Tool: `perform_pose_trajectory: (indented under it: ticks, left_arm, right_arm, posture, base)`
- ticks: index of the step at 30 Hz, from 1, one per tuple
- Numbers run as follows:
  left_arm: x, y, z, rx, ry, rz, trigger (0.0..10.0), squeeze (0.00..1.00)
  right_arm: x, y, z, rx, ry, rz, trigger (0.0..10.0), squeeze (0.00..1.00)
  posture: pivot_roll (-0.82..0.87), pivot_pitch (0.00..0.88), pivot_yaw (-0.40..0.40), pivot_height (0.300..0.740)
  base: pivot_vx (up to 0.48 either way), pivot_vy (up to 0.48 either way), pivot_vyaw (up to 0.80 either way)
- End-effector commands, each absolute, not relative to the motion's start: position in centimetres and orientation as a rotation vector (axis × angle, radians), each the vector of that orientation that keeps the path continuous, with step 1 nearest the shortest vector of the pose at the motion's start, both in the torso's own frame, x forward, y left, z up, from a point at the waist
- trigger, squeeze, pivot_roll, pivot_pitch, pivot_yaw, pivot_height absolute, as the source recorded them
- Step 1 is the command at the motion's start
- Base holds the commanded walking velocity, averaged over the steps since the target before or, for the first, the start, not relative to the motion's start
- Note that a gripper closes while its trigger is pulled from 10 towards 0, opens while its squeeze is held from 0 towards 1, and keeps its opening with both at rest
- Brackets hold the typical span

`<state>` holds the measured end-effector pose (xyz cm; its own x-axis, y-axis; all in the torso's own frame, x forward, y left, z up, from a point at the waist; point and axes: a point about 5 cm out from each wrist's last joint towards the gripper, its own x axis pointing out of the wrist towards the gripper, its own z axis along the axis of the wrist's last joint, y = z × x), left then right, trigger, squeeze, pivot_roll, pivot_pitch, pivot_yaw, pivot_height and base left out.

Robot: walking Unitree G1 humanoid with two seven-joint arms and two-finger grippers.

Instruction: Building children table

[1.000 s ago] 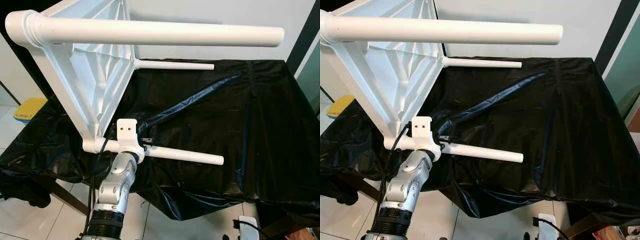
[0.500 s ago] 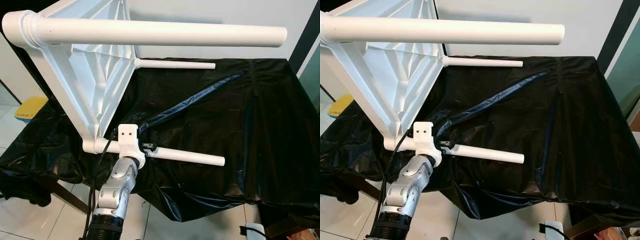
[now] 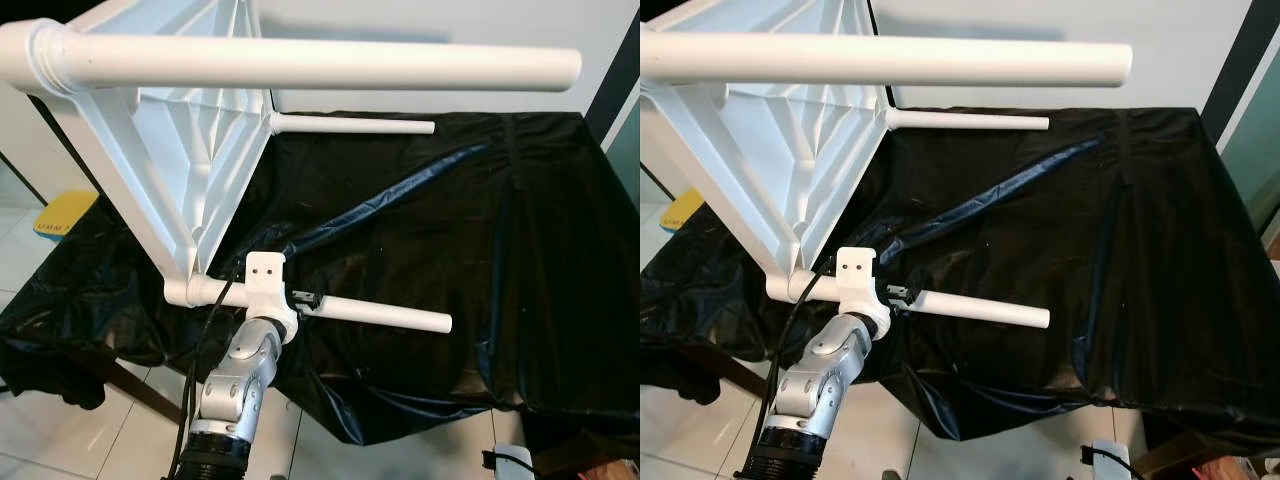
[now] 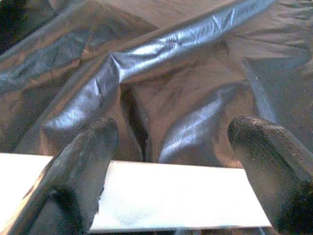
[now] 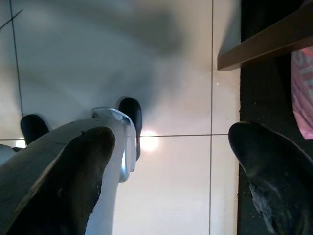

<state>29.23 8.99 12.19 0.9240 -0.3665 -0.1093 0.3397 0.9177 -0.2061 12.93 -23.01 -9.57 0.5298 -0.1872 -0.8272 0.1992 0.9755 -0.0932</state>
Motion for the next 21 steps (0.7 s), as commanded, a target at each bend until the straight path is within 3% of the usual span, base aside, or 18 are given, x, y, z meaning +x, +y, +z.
perform_pose_trajectory:
  ticks: [1,15,21]
  left_arm:
    - [28.97,8.92,11.68,-0.192,0.176,-0.404,10.0,0.00]
    - [29.01,8.90,11.75,-0.197,0.180,-0.401,10.0,0.00]
    - [29.11,9.18,11.91,-0.207,0.167,-0.389,10.0,0.00]
  right_arm:
    - [11.18,-22.57,-10.30,0.026,1.058,-0.232,10.0,0.00]
    - [11.04,-23.07,-10.23,0.016,1.061,-0.230,10.0,0.00]
    - [11.04,-23.30,-10.17,0.004,1.063,-0.223,10.0,0.00]
  posture:
    - [0.00,0.039,0.057,0.740]
    - [-0.01,0.028,0.049,0.740]
    - [0.00,0.015,0.037,0.740]
  base:
    - [-0.285,0.000,0.00]
    - [-0.282,0.000,0.00]
    - [0.000,0.000,0.00]
